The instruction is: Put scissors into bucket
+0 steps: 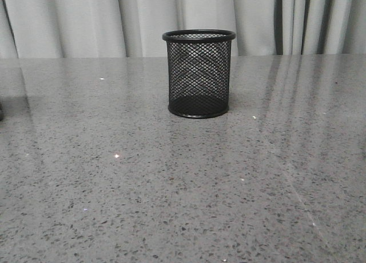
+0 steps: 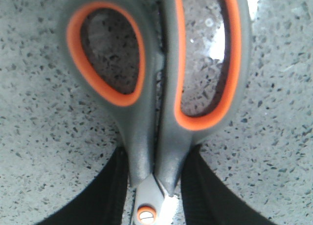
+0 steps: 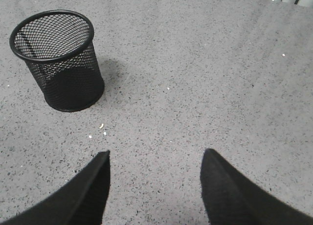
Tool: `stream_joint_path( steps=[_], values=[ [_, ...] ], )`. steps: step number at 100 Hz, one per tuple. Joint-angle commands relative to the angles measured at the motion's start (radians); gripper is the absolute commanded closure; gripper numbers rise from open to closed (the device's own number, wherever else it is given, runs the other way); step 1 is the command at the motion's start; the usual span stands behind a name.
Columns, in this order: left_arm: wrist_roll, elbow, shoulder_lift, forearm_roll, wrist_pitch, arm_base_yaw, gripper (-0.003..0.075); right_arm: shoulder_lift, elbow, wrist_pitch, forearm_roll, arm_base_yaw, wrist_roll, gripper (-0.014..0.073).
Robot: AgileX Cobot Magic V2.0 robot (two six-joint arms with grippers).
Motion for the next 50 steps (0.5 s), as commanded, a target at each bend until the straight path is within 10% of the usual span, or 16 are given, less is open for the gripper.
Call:
stream_joint_path(
  steps=[1,50],
  values=[
    [0.0,-0.004,-0.001,-0.034,-0.043,0.0,0.0739,0.002,-0.037,-0.082,0.003,0.0,-0.009,0.022],
    [0.0,-0.167,-0.115,-0.178,0.03,0.0,0.0739,0.013,-0.039,-0.142,0.008,0.0,-0.009,0.022]
  ],
)
